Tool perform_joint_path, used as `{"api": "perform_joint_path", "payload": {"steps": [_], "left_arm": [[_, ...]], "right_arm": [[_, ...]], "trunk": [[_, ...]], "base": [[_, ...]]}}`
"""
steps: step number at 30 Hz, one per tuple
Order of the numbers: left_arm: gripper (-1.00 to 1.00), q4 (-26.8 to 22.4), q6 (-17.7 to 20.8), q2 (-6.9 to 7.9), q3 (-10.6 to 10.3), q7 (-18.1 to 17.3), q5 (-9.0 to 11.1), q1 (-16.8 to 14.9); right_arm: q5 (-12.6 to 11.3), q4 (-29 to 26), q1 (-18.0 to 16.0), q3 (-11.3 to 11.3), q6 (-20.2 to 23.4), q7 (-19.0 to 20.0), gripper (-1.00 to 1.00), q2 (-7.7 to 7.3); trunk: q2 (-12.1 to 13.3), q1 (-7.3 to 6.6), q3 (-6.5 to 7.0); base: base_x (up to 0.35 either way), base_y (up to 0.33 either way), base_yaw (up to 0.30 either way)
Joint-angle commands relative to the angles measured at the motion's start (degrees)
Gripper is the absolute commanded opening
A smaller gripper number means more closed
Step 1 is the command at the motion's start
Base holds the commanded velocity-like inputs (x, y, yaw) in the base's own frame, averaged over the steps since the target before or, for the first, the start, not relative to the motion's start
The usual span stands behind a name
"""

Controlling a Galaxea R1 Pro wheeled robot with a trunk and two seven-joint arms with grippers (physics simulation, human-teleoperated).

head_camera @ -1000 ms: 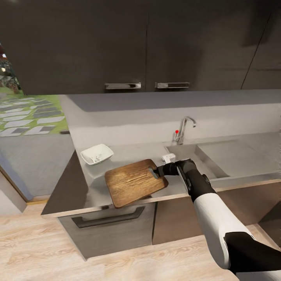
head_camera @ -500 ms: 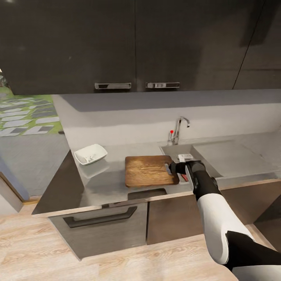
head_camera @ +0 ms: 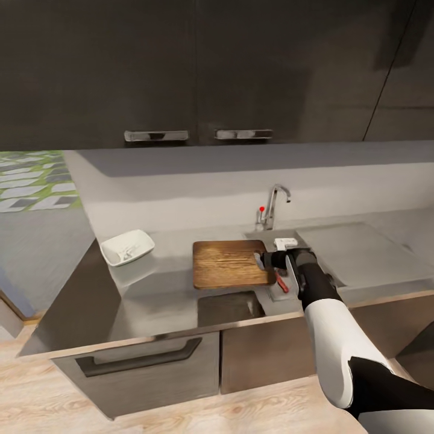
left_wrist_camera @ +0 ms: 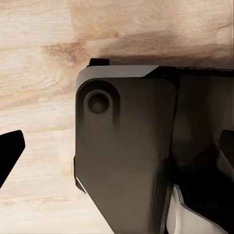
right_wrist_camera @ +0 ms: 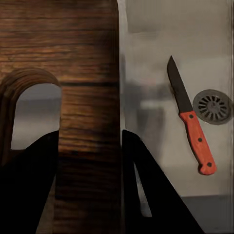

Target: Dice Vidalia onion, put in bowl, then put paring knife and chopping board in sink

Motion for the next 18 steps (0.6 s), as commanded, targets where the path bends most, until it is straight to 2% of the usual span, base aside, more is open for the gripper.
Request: {"api": "perform_joint_path", "payload": {"steps": [1, 12, 18], "left_arm": [[1.0, 0.26, -0.42, -0.05, -0.48, 0.06, 0.42, -0.11], [1.0, 0.26, -0.42, -0.04, -0.16, 0.06, 0.42, -0.11], [1.0, 0.26, -0.42, 0.0, -0.13, 0.06, 0.42, -0.11]], "right_arm": [[0.46, -0.08, -0.06, -0.29, 0.17, 0.5, -1.0, 0.06], [0.54, 0.0, -0.06, -0.14, 0.03, 0.94, -1.0, 0.38], [0.63, 0.16, 0.01, -0.11, -0.1, 1.11, -1.0, 0.51]], "trunk": [[-0.12, 0.06, -0.12], [-0.12, 0.06, -0.12], [-0.12, 0.06, -0.12]], "base": [[0.216, -0.266, 0.0], [0.146, -0.308, 0.0], [0.113, -0.188, 0.0]]}}
